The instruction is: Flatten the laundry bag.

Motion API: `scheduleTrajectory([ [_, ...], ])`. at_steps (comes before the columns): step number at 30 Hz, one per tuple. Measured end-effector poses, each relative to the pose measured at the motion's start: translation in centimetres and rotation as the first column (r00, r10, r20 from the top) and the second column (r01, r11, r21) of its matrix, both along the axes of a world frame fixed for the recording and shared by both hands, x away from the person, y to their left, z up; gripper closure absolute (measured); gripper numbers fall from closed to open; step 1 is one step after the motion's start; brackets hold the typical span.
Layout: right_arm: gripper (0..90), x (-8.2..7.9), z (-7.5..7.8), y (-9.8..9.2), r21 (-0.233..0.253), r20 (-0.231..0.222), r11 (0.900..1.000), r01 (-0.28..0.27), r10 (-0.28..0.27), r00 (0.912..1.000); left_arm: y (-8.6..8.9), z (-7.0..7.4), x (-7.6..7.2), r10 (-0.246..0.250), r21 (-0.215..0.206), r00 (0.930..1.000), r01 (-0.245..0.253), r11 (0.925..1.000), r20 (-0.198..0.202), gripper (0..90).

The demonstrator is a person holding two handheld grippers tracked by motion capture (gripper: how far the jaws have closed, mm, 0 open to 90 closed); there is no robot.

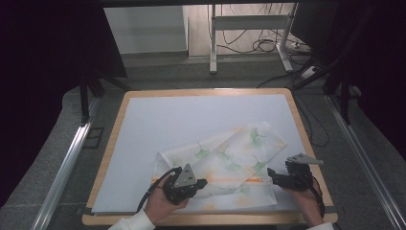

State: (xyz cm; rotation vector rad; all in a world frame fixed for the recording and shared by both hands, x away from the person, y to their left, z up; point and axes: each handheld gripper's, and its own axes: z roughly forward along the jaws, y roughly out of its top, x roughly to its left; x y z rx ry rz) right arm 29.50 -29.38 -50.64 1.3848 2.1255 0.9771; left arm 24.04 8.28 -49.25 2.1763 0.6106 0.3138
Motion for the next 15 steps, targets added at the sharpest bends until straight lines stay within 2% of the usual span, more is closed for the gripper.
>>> scheduleTrajectory([
  [15,21.7,-0.01,-0.01,-0.03,0.001,-0.002,1.000,0.003,-0.003,1.0000,0.90,0.23,0.95,0.038,-0.003,0.9992,-0.038,0.9993,0.014,89.2],
])
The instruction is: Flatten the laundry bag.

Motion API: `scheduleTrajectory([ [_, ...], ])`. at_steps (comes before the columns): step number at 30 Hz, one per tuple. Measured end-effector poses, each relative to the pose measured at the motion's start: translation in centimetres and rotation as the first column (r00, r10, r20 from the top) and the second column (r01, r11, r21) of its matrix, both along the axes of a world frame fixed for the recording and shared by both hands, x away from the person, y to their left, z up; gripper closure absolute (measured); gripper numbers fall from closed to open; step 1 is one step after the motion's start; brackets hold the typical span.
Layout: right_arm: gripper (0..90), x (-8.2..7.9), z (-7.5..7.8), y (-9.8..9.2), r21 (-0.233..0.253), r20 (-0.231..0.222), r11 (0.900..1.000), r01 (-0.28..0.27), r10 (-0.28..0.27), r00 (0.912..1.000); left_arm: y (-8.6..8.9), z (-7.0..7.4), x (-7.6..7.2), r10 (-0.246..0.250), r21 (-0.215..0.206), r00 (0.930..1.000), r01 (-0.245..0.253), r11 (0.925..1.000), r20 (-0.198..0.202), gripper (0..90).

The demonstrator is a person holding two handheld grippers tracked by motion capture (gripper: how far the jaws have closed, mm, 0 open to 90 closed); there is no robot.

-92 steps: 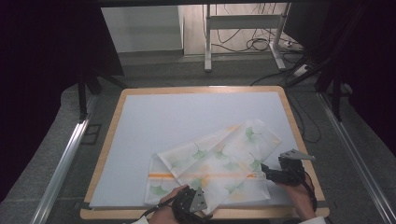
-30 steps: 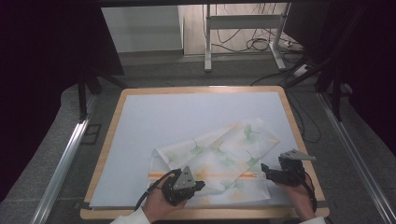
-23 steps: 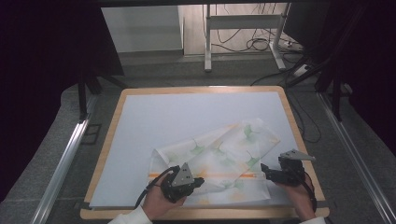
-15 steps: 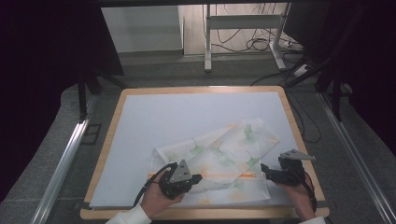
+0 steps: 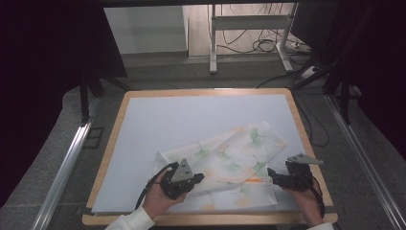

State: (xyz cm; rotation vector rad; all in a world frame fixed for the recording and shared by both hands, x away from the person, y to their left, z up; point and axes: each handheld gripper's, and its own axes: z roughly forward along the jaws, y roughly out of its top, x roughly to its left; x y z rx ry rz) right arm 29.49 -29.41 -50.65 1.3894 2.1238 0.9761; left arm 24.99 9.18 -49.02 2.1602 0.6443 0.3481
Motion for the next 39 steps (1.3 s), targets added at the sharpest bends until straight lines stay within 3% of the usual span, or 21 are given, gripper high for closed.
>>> scheduleTrajectory([
  [27,22.1,0.0,0.0,0.0,0.001,-0.005,1.000,-0.007,0.007,1.0000,1.6,0.0,2.2,0.074,-0.005,0.9972,-0.074,0.9972,0.004,89.3],
  [39,33.0,-0.1,0.1,0.4,0.016,-0.005,0.998,-0.067,0.067,0.9977,2.1,0.1,2.8,0.097,-0.008,0.9953,-0.097,0.9953,0.002,89.4],
])
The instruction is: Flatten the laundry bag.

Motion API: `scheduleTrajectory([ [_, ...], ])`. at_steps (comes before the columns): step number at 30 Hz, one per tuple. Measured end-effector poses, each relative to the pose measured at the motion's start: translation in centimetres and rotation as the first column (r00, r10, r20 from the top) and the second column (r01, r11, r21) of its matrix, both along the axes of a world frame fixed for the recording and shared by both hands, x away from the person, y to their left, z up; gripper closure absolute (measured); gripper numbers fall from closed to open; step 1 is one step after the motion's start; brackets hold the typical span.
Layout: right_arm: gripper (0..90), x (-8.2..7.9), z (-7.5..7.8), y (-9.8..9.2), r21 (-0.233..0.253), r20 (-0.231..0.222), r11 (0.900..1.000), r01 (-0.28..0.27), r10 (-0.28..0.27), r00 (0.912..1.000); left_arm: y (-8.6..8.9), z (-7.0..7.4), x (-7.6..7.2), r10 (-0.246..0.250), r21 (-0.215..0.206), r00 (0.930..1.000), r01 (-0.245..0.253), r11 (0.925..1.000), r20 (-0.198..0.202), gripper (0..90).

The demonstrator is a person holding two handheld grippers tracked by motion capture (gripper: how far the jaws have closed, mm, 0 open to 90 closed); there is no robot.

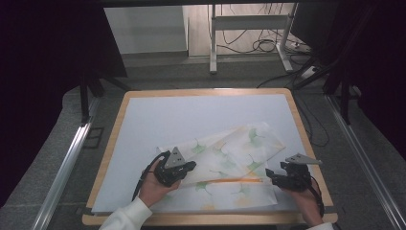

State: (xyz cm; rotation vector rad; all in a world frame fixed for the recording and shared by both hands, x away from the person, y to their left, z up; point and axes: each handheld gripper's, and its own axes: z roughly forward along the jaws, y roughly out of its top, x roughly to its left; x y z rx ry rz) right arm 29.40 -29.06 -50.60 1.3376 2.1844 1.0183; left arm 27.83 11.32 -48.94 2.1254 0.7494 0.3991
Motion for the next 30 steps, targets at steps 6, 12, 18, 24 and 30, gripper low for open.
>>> scheduleTrajectory([
  [6,34.0,0.0,0.0,0.2,-0.006,0.000,1.000,-0.025,0.025,0.9997,0.5,0.2,0.4,0.016,-0.007,0.9999,-0.016,0.9999,0.001,89.4],
  [12,33.9,0.0,0.0,0.0,-0.003,0.002,1.000,-0.020,0.020,0.9998,1.0,0.4,1.2,0.032,-0.020,0.9995,-0.032,0.9993,0.005,89.4],
  [18,33.8,0.0,-0.1,0.0,-0.006,-0.002,1.000,-0.023,0.023,0.9997,1.4,0.5,2.1,0.051,-0.018,0.9986,-0.051,0.9985,0.010,89.5],
  [24,33.8,0.1,-0.1,0.0,-0.008,-0.006,1.000,-0.024,0.024,0.9997,1.9,0.8,2.9,0.062,-0.030,0.9980,-0.062,0.9976,0.011,89.5],
  [30,33.8,0.1,-0.2,-0.1,-0.006,-0.009,1.000,-0.022,0.022,0.9997,2.3,0.8,3.5,0.071,-0.048,0.9974,-0.071,0.9963,-0.010,89.5],
])
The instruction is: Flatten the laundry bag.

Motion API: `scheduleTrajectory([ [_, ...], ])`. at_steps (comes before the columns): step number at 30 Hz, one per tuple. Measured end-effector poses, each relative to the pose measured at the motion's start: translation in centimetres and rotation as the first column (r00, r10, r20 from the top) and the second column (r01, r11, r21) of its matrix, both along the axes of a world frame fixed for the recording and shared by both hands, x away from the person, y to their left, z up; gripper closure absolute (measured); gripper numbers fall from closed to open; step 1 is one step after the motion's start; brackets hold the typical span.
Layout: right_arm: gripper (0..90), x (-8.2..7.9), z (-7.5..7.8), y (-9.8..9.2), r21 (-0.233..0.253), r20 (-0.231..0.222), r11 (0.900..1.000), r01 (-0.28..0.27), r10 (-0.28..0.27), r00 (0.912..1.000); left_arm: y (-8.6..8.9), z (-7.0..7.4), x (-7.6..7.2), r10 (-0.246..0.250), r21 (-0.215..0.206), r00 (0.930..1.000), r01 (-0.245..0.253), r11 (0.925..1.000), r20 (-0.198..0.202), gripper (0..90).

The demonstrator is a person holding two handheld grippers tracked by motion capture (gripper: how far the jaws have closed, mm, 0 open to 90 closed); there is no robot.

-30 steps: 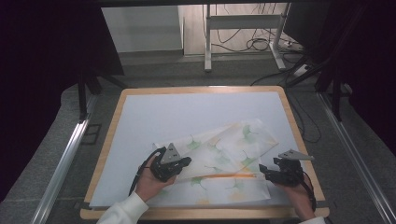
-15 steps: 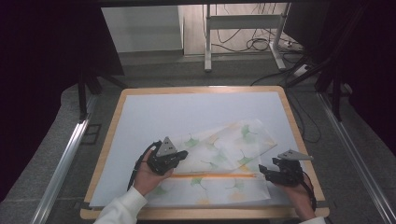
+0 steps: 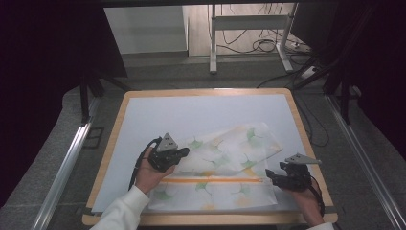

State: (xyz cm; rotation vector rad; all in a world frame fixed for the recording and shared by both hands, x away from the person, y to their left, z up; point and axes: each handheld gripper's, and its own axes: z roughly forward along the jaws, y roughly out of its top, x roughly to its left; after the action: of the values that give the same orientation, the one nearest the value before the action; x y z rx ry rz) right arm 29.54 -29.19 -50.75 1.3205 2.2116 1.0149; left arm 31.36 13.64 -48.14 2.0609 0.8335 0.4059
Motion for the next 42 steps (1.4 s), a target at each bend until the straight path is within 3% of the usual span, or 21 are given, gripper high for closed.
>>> scheduleTrajectory([
  [11,33.7,0.0,-0.1,0.0,-0.002,-0.004,1.000,0.001,-0.001,1.0000,1.3,0.3,1.7,0.047,-0.001,0.9989,-0.047,0.9989,0.007,89.4],
  [13,33.7,0.0,-0.1,-0.1,-0.001,-0.006,1.000,0.003,-0.003,1.0000,1.7,0.4,2.3,0.064,-0.029,0.9980,-0.063,0.9976,0.005,89.5],
  [20,33.7,0.0,-0.1,0.0,-0.003,-0.009,1.000,0.001,-0.001,1.0000,2.6,0.3,3.7,0.102,-0.030,0.9947,-0.102,0.9943,-0.001,89.5],
  [32,33.6,0.1,-0.2,0.0,-0.001,-0.011,1.000,0.003,-0.003,0.9999,3.6,0.3,6.2,0.153,0.011,0.9881,-0.153,0.9882,0.020,89.5],
  [42,33.6,0.1,-0.3,-0.1,-0.001,-0.015,1.000,0.005,-0.005,0.9999,3.7,-0.4,8.5,0.175,0.026,0.9845,-0.176,0.9841,0.007,89.4],
])
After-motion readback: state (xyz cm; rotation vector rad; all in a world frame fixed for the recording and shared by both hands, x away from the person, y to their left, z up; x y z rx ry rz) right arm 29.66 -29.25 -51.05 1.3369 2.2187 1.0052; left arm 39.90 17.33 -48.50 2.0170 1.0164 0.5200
